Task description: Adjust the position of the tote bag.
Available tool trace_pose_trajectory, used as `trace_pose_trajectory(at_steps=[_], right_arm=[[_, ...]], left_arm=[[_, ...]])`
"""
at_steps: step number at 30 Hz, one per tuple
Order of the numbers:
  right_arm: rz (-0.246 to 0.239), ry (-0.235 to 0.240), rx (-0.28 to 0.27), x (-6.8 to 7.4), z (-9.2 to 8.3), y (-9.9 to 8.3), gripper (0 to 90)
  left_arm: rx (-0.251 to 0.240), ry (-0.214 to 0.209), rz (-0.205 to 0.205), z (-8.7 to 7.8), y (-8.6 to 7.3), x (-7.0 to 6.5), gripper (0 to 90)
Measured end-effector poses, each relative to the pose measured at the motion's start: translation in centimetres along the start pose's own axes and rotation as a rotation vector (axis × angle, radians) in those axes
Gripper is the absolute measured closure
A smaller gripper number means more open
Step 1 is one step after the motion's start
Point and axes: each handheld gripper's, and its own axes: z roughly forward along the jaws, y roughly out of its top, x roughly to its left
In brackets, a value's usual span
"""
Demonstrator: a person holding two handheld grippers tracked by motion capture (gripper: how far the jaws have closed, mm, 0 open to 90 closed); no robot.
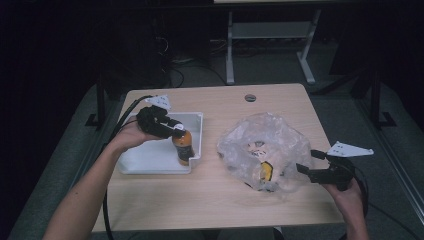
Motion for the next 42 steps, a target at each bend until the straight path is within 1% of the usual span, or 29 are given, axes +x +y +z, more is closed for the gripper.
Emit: trace_pose_trajectory(at_steps=[5,7,9,11,13,14,17,19,21,23,24,28,30,32,34,37,39,42], right_arm=[[-0.004,0.003,0.004,0.1,0.1,0.1,18.7],[-0.005,0.005,0.005,0.1,0.1,0.0,18.7],[-0.004,0.005,0.006,0.1,0.1,0.0,18.7],[-0.004,0.006,0.006,0.0,0.1,0.1,18.6],[-0.003,0.008,0.001,0.1,0.2,0.2,18.6],[-0.004,0.008,0.002,0.1,0.2,0.2,18.6],[-0.006,0.009,0.011,0.1,0.3,0.1,18.6],[-0.003,0.008,0.010,0.1,0.3,0.1,18.6],[-0.003,0.007,0.009,0.1,0.3,0.1,18.6],[-0.004,0.007,0.006,0.1,0.3,0.1,18.6],[-0.006,0.008,0.012,0.2,0.3,0.1,18.6],[-0.013,0.009,0.016,0.3,0.4,0.1,18.5],[-0.013,0.008,0.015,0.3,0.4,0.1,18.5],[-0.011,0.009,0.012,0.3,0.4,0.1,18.6],[-0.010,0.015,0.010,0.3,0.4,0.2,18.5],[-0.017,0.016,0.005,0.4,0.5,0.4,18.5],[-0.020,0.017,0.006,0.5,0.5,0.5,18.5],[-0.018,0.020,0.011,0.5,0.6,0.5,18.5]], left_arm=[[0.009,-0.015,-0.005,0.1,0.0,0.0,57.4],[0.016,-0.016,-0.006,0.2,0.0,-0.1,54.9],[0.021,-0.014,-0.009,0.3,0.0,-0.1,50.6],[0.021,-0.010,-0.022,0.3,0.0,0.0,46.4],[0.019,-0.015,-0.028,0.3,0.0,0.1,42.8],[0.018,-0.018,-0.038,0.3,0.0,0.1,40.7],[0.016,-0.014,-0.051,0.2,-0.1,0.2,35.4],[0.014,-0.017,-0.053,0.0,-0.1,0.2,32.0],[0.011,-0.012,-0.046,-0.1,-0.1,0.1,31.6],[0.008,-0.015,-0.056,-0.2,-0.2,0.0,30.8],[0.010,-0.008,-0.050,-0.3,-0.2,0.1,30.2],[0.003,-0.001,-0.059,-0.6,-0.4,0.0,29.8],[0.004,0.002,-0.055,-0.7,-0.5,-0.1,29.8],[0.006,0.002,-0.065,-0.7,-0.7,-0.1,29.6],[0.013,0.003,-0.059,-0.7,-0.7,-0.2,28.4],[0.005,0.001,-0.064,-0.9,-0.9,-0.3,27.9],[0.009,0.009,-0.064,-1.0,-1.2,-0.2,27.3],[0.007,0.010,-0.078,-1.1,-1.7,-0.2,26.8]])
